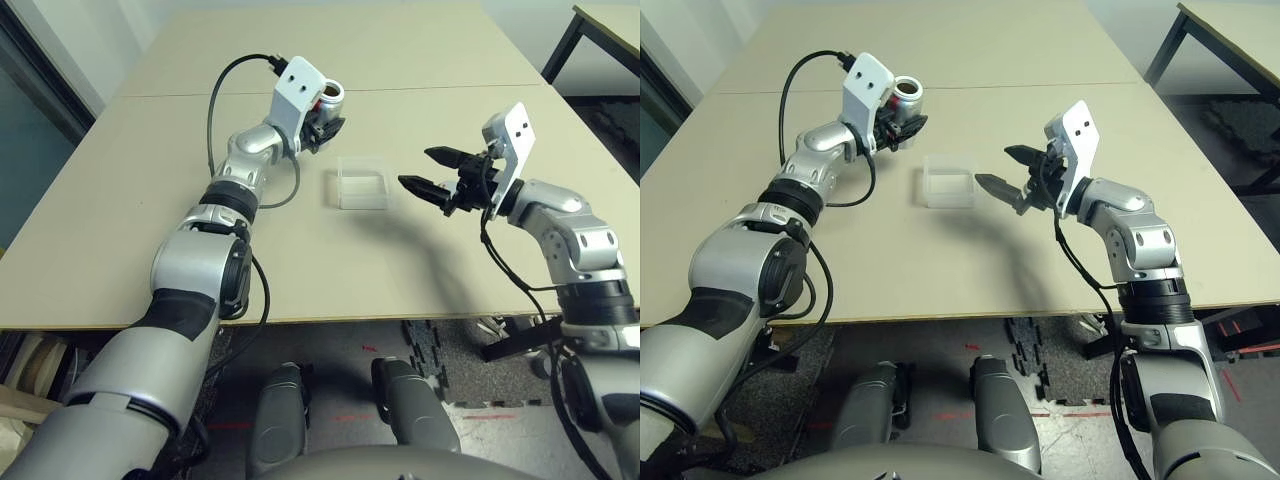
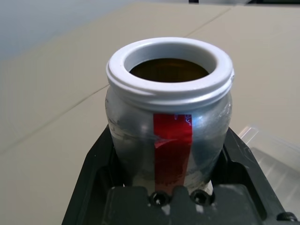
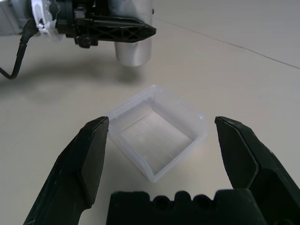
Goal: Pour the medicine from the bottle into the box.
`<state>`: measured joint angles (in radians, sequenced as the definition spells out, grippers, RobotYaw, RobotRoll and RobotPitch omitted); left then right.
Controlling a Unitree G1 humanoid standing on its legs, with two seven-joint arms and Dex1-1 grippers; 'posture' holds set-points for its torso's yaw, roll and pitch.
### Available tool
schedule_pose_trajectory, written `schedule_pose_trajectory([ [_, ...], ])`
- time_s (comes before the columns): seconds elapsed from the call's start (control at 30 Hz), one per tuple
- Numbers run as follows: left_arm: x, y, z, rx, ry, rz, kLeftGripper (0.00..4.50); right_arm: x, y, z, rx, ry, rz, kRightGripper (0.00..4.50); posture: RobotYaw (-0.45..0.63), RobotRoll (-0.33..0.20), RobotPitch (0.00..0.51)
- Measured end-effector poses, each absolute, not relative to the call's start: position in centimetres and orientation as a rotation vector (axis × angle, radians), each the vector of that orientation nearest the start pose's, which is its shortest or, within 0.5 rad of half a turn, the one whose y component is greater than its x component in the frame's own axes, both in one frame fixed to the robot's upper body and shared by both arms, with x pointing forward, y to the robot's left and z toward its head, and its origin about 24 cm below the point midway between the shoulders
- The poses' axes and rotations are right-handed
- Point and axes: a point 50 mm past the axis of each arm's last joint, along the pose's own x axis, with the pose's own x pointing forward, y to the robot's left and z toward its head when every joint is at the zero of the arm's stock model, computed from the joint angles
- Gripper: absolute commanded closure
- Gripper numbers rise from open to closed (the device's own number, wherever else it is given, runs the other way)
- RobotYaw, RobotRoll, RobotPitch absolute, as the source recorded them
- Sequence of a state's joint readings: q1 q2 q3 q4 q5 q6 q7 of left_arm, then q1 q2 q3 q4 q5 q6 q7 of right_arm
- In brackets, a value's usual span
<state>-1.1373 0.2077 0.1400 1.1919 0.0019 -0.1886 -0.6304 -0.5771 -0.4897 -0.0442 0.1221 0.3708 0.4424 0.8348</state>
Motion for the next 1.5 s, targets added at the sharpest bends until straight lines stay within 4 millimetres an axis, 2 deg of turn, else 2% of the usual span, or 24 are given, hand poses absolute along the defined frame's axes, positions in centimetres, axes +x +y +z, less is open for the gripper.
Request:
schedule_pose_trajectory([
  [0.23,40.3,13.3,15.0,0.030,-0.109,-0.603,1.93,32.8,-18.2,16.7,-0.106,0.016,0.856,0.00,-0.10,0.000,0.104],
  [0.33,40.2,13.0,14.7,0.051,-0.107,-0.599,1.93,32.7,-18.2,16.7,-0.105,0.018,0.854,0.00,-0.11,0.000,0.104],
  [0.4,40.2,12.7,14.7,0.133,-0.097,-0.592,1.93,32.7,-18.3,16.6,-0.104,0.021,0.853,0.00,-0.11,0.000,0.104],
  [0.47,40.5,12.5,15.0,0.328,-0.084,-0.586,1.93,32.7,-18.3,16.6,-0.105,0.021,0.852,0.00,-0.10,0.000,0.107],
  [0.57,41.1,11.6,16.9,0.622,-0.104,-0.609,1.93,32.7,-18.4,16.6,-0.107,0.021,0.850,0.00,-0.10,0.000,0.113],
  [0.7,41.8,8.9,20.5,1.236,-0.145,-0.658,1.93,32.7,-18.4,16.6,-0.105,0.019,0.848,0.00,-0.11,0.000,0.122],
  [0.77,41.9,7.6,21.4,1.532,-0.143,-0.678,1.93,32.7,-18.4,16.6,-0.103,0.018,0.847,0.00,-0.12,0.000,0.119],
  [0.93,41.8,5.7,20.5,2.092,-0.072,-0.721,1.93,32.5,-18.1,16.1,-0.086,0.023,0.835,0.00,-0.18,0.000,0.114],
  [0.97,41.8,5.7,20.2,2.143,-0.056,-0.726,1.93,32.4,-18.0,16.0,-0.081,0.022,0.836,0.00,-0.19,0.000,0.113],
  [1.1,41.9,6.3,19.5,2.275,-0.015,-0.708,1.93,31.4,-17.8,15.7,-0.071,0.020,0.832,0.00,-0.21,0.000,0.113],
  [1.27,41.8,5.9,19.5,2.288,-0.031,-0.708,1.93,30.9,-18.1,15.3,-0.058,0.039,0.811,0.00,-0.21,0.000,0.110],
  [1.5,41.9,5.7,19.9,2.286,-0.051,-0.693,1.93,31.0,-18.3,15.8,-0.063,0.025,0.801,0.00,-0.19,0.000,0.108],
])
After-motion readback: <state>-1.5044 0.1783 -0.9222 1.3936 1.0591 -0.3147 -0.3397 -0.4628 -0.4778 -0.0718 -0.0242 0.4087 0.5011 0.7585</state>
